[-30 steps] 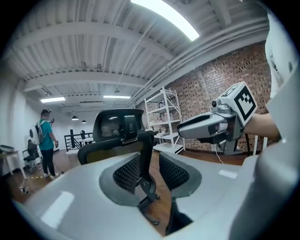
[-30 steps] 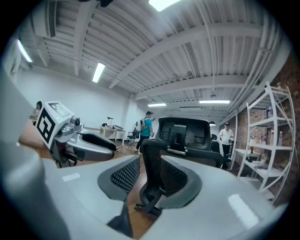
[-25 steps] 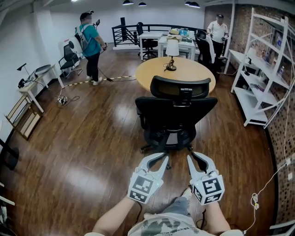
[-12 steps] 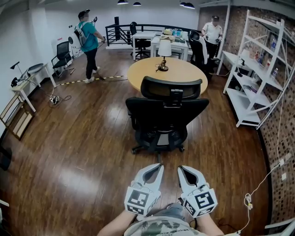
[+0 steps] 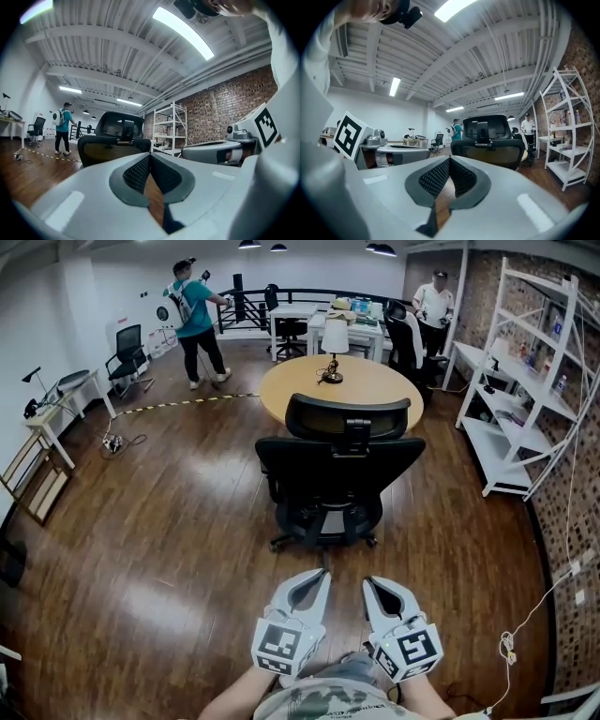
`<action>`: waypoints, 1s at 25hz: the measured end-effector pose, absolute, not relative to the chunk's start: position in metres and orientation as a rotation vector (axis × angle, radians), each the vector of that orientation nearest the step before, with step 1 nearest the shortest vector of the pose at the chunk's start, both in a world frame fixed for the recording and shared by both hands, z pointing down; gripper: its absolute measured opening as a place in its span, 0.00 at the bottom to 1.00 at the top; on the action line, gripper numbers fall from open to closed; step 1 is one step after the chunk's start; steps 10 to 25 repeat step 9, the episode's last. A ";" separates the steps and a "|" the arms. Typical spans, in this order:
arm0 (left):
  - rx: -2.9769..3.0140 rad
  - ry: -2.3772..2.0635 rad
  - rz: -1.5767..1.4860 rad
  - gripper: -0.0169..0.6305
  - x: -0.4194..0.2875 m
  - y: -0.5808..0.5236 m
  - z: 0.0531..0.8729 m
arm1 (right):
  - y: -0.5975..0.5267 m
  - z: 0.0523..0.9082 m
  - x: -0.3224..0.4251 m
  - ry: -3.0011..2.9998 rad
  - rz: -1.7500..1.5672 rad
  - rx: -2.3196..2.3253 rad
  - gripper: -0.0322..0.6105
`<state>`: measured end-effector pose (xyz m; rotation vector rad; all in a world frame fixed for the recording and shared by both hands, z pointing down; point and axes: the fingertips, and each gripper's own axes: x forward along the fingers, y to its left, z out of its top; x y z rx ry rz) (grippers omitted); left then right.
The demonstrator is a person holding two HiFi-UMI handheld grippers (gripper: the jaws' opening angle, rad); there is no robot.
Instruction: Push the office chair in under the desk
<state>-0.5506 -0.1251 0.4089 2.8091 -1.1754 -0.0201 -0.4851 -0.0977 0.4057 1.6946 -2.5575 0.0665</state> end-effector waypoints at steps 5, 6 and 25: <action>2.802 -1.201 -0.009 0.05 -0.558 -0.127 0.414 | -0.100 0.407 -0.489 -2.566 0.058 1.689 0.05; 2.800 -1.200 -0.008 0.05 -0.559 -0.127 0.415 | -0.100 0.408 -0.489 -2.566 0.058 1.689 0.05; 2.790 -1.189 -0.010 0.05 -0.560 -0.125 0.418 | -0.101 0.410 -0.490 -2.567 0.061 1.688 0.05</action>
